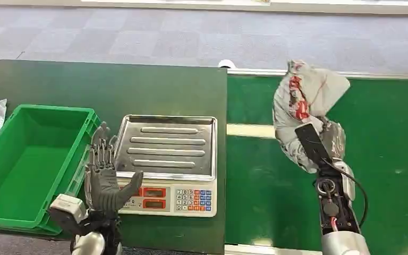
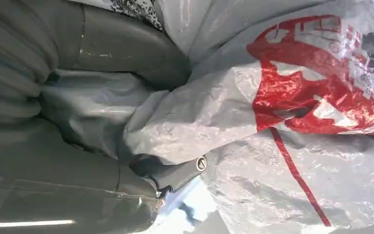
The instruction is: Moved the parcel from conveyor to table for the left to box.
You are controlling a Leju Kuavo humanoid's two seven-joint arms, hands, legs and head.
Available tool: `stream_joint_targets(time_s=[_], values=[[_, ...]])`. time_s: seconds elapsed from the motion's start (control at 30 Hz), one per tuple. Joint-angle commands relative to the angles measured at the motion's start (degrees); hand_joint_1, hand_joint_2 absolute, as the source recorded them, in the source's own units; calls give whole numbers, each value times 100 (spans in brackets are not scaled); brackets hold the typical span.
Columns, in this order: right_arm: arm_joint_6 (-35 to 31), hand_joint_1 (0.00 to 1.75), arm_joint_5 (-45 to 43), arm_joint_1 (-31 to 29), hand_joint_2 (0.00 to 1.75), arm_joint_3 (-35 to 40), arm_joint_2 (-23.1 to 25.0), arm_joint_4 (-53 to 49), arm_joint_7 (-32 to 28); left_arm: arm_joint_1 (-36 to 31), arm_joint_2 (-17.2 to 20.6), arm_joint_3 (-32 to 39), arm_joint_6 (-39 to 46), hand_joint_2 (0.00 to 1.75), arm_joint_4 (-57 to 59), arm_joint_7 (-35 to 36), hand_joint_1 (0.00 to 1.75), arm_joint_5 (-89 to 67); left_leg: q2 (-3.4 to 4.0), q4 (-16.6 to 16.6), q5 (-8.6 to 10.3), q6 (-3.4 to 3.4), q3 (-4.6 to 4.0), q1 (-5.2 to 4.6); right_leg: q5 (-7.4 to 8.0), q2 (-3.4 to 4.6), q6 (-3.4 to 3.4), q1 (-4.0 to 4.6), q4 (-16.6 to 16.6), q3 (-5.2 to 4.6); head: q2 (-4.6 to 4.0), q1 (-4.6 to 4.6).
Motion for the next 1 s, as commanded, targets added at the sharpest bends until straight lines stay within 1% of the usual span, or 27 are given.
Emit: stream_joint_targets(time_s=[0.03, 0.07, 0.17, 0.2, 0.23, 0.3, 0.37, 0.4, 0.53, 0.63, 0.67, 0.7, 0.8, 0.83, 0.97, 1.0], values=[[660, 175, 191, -192, 175, 2385, 635, -603, -172, -889, -14, 712, 41, 175, 276, 203, 0, 73, 30, -9, 5, 5, -1, 4, 13, 25, -22, 8, -4, -13, 0, 0], [736, 175, 200, -296, 175, 2611, 710, -369, -177, -949, -10, 787, 31, 175, 280, 245, 0, -29, 29, -4, 5, 5, -6, 6, 13, 23, -24, 10, 0, -19, 0, 2], [1330, 175, -8, -724, 175, 3122, 1107, 628, -383, -1128, 73, 1097, 239, 175, 261, 270, 0, -310, 36, -2, 0, 1, -1, 6, 9, 35, -17, 10, 4, -15, 0, 0], [1345, 175, -55, -898, 175, 3276, 1284, 1102, -456, -1165, 132, 1217, 287, 175, 253, 301, 0, -422, 35, -5, 3, 3, -1, 8, 12, 33, -21, 13, 2, -15, 0, -2], [1417, 175, -80, -1010, 175, 3407, 1404, 1408, -532, -1180, 176, 1308, 348, 175, 235, 347, 0, -574, 52, -4, 3, 3, -3, 8, 16, 49, -25, 13, 5, -24, 0, 0], [1528, 175, -88, -1136, 175, 3680, 1635, 1970, -622, -1140, 258, 1577, 414, 175, 123, 474, 0, -856, 42, -9, 4, 3, 0, 8, 15, 41, -21, 14, 1, -15, 0, -2], [1491, 175, -116, -1145, 175, 3767, 1722, 2193, -657, -1026, 277, 1767, 377, 175, -15, 510, 0, -906, 47, -15, 4, 1, 6, 9, 14, 44, -21, 14, -2, -12, 0, 0], [1491, 175, -116, -1145, 175, 3767, 1722, 2193, -657, -1026, 277, 1767, 377, 175, -15, 510, 0, -906, 26, -10, 2, 0, 2, 6, 6, 24, -15, 10, 2, -8, 0, 0], [1442, 175, -166, -1189, 175, 3805, 1677, 2236, -699, -999, 201, 1793, 326, 175, -31, 502, 0, -949, 7, -3, 3, 5, -10, 6, 2, 5, -12, 10, 2, -10, 0, 0], [1547, 175, -209, -1202, 175, 3895, 1712, 2441, -634, -786, 200, 2059, 440, 175, -192, 504, 0, -977, 8, -7, 6, 7, -12, 6, 6, 6, -14, 10, -3, -9, 0, 0], [1572, 26, -224, -1248, 175, 3893, 1753, 2623, -409, -685, 194, 2174, 460, 175, -256, 492, 0, -962, 18, -14, 7, 9, -6, 6, 9, 15, -18, 11, -8, -7, 0, 4], [1270, 0, -127, -1260, 175, 3910, 1772, 2726, -117, -586, 203, 2291, 484, 175, -301, 474, 0, -970, 17, -13, 4, 4, -4, 3, 5, 16, -13, 7, -5, -5, 0, 4], [1045, 0, -181, -1278, 175, 3796, 1791, 2903, 50, -476, 235, 2458, 425, 175, -346, 442, 0, -1053, 24, -18, 4, 4, 1, 5, 7, 21, -21, 10, -8, -5, 0, 2], [1012, 0, -184, -1282, 175, 3779, 1781, 2923, 35, -487, 208, 2505, 396, 175, -336, 439, 0, -1084, 5, -12, 5, 1, -6, 3, 2, 5, -16, 7, -2, -6, 0, 0], [613, 0, -292, -1099, 175, 3505, 1696, 2660, 119, -497, 278, 2485, 290, 175, -296, 559, 0, -1350, -6, -5, 4, 2, -12, 6, -1, -5, -10, 9, -1, -10, 0, 0], [620, 0, -294, -1073, 175, 3499, 1680, 2612, 118, -491, 270, 2492, 288, 175, -301, 563, 0, -1361, -7, -8, 7, 5, -13, 6, 2, -7, -13, 10, -4, -10, 0, 2]])
